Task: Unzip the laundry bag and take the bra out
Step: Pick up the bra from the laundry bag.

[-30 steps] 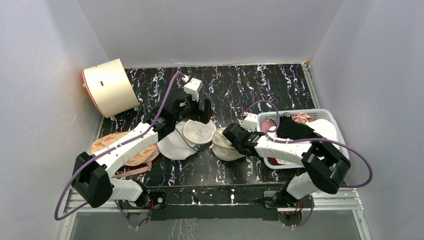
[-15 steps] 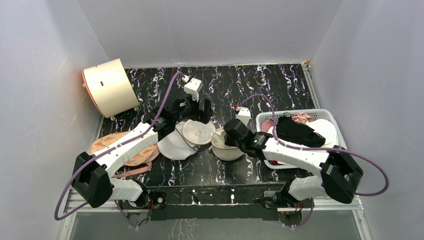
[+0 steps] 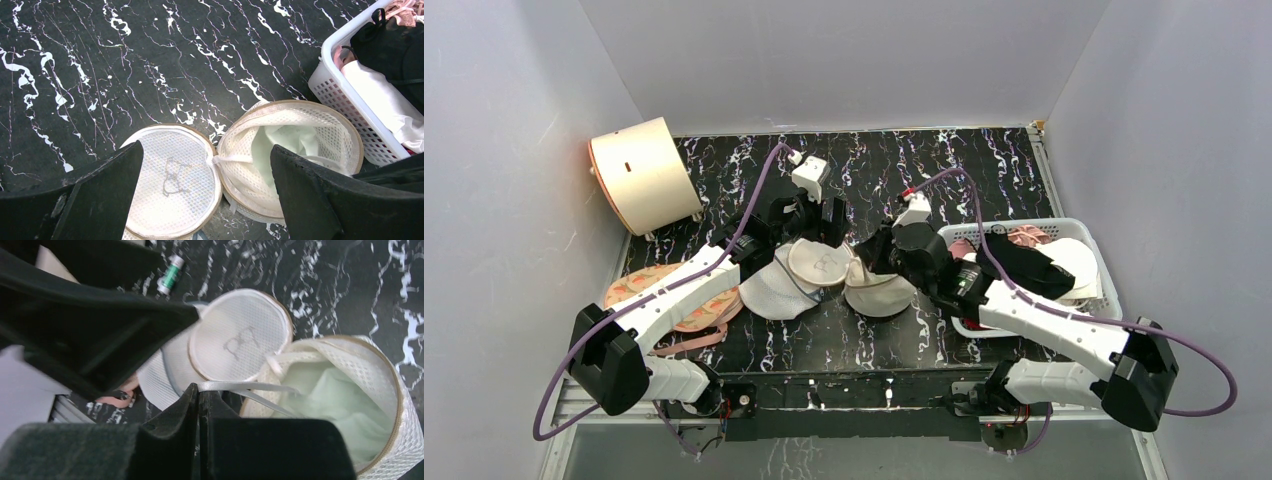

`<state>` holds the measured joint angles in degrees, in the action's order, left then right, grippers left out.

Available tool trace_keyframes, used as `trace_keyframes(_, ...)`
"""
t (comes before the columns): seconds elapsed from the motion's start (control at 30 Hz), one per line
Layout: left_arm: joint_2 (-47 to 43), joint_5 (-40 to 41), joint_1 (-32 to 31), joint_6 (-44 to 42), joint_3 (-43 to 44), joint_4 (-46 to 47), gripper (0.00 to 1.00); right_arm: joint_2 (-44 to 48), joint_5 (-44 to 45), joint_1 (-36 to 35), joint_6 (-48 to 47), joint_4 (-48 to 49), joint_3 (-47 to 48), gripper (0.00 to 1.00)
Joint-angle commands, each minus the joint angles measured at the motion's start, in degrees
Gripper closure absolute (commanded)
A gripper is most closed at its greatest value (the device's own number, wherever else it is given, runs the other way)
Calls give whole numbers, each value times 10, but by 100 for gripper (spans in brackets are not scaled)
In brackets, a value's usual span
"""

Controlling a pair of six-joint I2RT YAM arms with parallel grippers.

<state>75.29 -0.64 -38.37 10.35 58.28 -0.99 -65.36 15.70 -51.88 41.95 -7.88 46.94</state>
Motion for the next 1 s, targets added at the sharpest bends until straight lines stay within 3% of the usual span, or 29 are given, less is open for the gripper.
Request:
trace_keyframes(0.0, -8, -2, -1, -1, 11, -2, 2, 45, 20, -2, -32, 23, 67, 100)
trace_keyframes(0.33, -7, -4, -1, 1, 11, -1, 2, 93, 60, -1, -69, 13, 130, 100)
trace_keyframes(0.7, -41, -3, -2, 26, 14, -22, 2, 84, 154, 3, -30, 2, 57, 100)
trace_keyframes(0.83, -76, -109, -2, 103, -43, 16, 2, 87, 140, 3, -37, 1, 71, 100)
trace_keyframes(0.97, -94, -298, -4, 199, -125, 155, 1, 89, 130, 4, -41, -2, 76, 100)
